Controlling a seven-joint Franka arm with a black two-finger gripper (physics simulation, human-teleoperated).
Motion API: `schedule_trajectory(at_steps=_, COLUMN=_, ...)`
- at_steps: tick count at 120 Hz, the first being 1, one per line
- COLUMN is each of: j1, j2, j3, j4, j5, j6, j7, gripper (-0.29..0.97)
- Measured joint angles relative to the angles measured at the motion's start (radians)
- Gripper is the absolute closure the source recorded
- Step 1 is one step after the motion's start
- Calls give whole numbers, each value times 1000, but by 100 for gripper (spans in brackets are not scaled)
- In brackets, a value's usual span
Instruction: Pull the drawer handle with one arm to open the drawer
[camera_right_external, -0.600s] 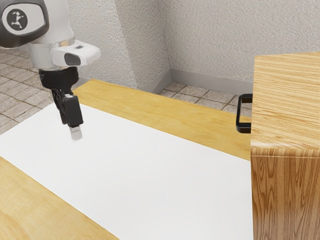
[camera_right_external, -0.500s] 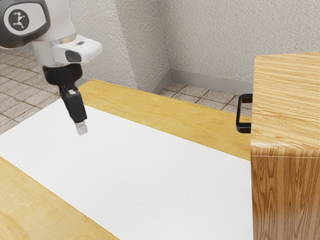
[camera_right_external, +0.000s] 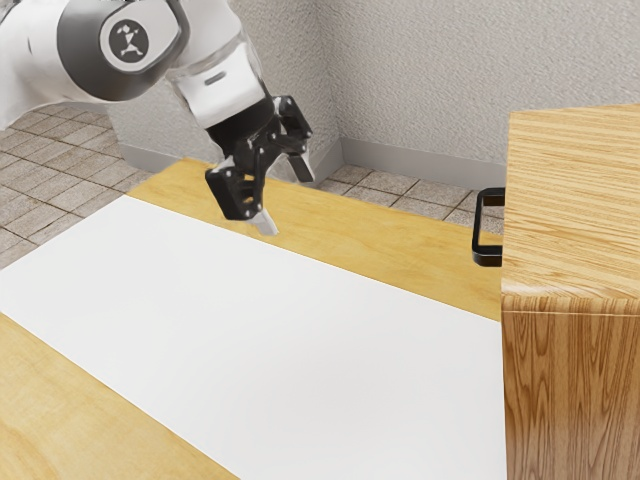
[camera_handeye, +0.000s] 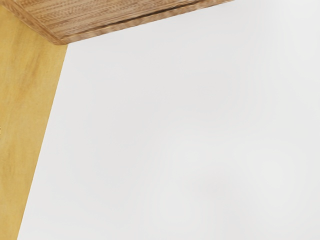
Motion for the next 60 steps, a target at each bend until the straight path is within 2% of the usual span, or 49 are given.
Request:
schedule_trajectory(at_steps=17, j1=-13, j2=19, j3=6, j4=-11, j5=-179, j6=91, j7=413, gripper=1)
schedule_trajectory(at_steps=35, j1=68, j2=27, j3=7, j4=-59, j5=-406, j6=161, j7=799, gripper=0)
schedule_trajectory(at_steps=47, j1=119, j2=54, j3=-11, j4=-57, j5=-478, j6=186, j7=1017, gripper=7)
schedule_trajectory(at_steps=60, j1=81, j2=75, j3=-41, j4=-51, j5=-514, j6=203, j7=1214, gripper=14)
